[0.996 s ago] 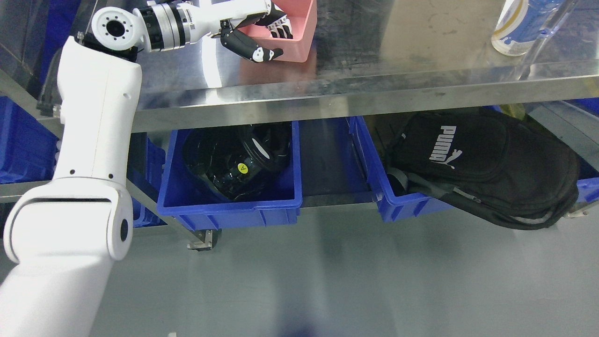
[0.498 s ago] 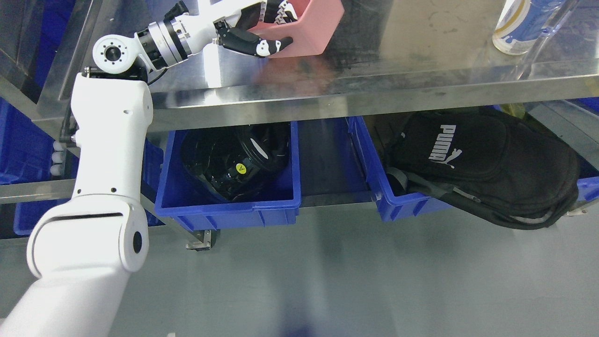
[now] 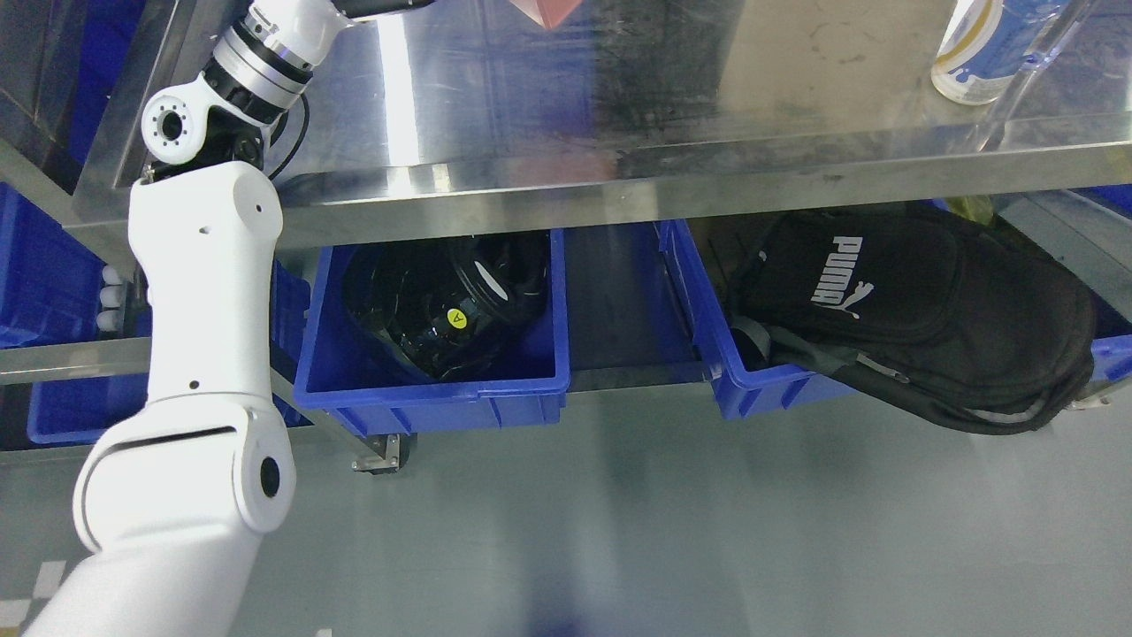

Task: Place storage box into left shelf container
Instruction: 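Lift the pink box off the table with the left hand, then hold the pink box aloft in the left hand while turning toward the shelf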

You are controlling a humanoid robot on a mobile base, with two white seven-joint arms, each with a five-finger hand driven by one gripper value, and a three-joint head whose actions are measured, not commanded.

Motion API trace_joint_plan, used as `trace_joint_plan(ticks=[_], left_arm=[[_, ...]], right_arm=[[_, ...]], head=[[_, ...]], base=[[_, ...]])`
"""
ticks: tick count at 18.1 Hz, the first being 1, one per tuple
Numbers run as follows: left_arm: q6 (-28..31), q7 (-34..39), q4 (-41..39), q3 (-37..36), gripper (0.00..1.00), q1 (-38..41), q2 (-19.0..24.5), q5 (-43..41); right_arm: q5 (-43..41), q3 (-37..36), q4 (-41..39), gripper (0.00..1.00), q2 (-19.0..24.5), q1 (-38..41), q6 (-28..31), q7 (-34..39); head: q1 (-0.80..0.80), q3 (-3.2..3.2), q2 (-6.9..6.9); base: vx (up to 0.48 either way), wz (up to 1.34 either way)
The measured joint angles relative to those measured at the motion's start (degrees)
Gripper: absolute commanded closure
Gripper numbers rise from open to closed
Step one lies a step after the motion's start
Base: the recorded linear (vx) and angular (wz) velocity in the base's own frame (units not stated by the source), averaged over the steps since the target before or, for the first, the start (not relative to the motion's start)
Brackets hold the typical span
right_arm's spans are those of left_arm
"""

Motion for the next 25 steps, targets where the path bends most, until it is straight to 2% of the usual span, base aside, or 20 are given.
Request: trace_joint_plan(ticks=[3,6,8,13,19,25], left_arm=[[2.0,9.0,-7.3,0.0,0.97,6.4,-0.1,4.2],[3.4,21.4,-17.6,-1.9,0.97,15.8,-0.3,6.7],[3.2,26.3,-23.0,-4.0,0.97,20.7,-0.3,7.6],[-2.5,30.3,-33.6,-10.1,0.97,31.5,-0.4,8.7],[-5.0,30.8,-41.3,-15.1,0.97,37.8,-0.5,9.1],[-5.5,30.5,-45.2,-17.7,0.97,41.6,-0.5,9.3]], right_arm=[[0.0,0.0,0.0,0.00,0.0,0.0,0.0,0.0],[0.0,0.0,0.0,0.00,0.0,0.0,0.0,0.0],[0.0,0.0,0.0,0.00,0.0,0.0,0.0,0.1],[0.0,0.0,0.0,0.00,0.0,0.0,0.0,0.3],[0.0,0.0,0.0,0.00,0.0,0.0,0.0,0.0],[0.0,0.0,0.0,0.00,0.0,0.0,0.0,-0.1]], head=[[0.00,0.00,0.00],[0.00,0.00,0.00],[0.00,0.00,0.00],[0.00,0.00,0.00],[0.00,0.00,0.00],[0.00,0.00,0.00]], base=[[0.000,0.00],[0.000,0.00],[0.000,0.00],[0.010,0.05],[-0.017,0.40],[-0.091,0.88]])
